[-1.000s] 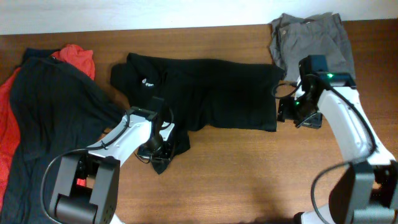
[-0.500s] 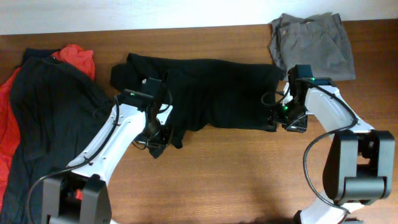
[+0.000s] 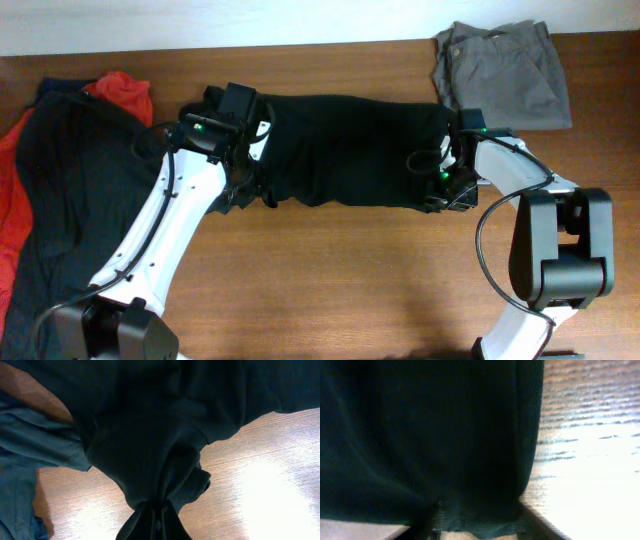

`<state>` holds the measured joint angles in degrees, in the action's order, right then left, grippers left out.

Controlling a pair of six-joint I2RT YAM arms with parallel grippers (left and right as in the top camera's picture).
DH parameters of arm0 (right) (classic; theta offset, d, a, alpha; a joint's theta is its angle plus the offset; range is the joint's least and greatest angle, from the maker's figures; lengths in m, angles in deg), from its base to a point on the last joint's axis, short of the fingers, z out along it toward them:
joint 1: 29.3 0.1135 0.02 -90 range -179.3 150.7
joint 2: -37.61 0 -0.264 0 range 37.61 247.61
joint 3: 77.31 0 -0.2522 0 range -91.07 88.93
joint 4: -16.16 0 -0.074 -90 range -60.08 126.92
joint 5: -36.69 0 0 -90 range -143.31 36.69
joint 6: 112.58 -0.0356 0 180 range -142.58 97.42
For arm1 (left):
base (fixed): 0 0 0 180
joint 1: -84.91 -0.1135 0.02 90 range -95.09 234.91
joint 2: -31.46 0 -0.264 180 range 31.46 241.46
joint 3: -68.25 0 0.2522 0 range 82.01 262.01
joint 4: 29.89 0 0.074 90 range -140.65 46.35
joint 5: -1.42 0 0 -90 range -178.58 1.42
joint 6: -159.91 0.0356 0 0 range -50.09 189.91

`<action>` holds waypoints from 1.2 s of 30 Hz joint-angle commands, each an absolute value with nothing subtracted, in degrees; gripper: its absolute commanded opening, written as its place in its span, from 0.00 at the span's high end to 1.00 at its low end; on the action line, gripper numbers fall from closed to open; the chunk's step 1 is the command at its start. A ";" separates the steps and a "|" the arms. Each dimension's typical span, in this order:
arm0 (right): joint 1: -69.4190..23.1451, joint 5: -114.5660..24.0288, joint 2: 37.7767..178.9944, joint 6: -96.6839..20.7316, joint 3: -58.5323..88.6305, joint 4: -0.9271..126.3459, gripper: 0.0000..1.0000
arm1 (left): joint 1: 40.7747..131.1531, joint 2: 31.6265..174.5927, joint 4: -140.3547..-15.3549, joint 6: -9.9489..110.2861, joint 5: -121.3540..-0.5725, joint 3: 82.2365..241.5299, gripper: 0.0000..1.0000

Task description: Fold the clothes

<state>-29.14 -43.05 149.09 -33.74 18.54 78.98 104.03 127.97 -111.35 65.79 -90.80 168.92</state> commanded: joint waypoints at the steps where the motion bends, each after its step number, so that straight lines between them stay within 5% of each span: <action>1: -28.94 -43.22 151.21 -35.38 19.17 80.21 0.75 | 104.14 126.29 -111.26 65.24 -91.63 170.39 0.99; 3: -30.01 -43.20 151.06 -35.35 19.10 82.50 0.88 | 104.14 126.29 -111.46 65.22 -91.58 170.41 0.99; 7: -33.92 -44.80 149.05 -34.83 18.38 88.42 0.96 | 104.16 126.29 -112.29 64.10 -90.91 170.41 1.00; 20: -41.44 -46.48 141.66 -29.95 16.59 98.48 0.96 | 104.16 126.29 -124.27 64.10 -89.46 170.41 0.99; 36: -45.94 -51.68 134.06 -39.46 16.59 104.10 0.96 | 111.26 123.97 -125.54 61.76 -89.92 170.41 0.99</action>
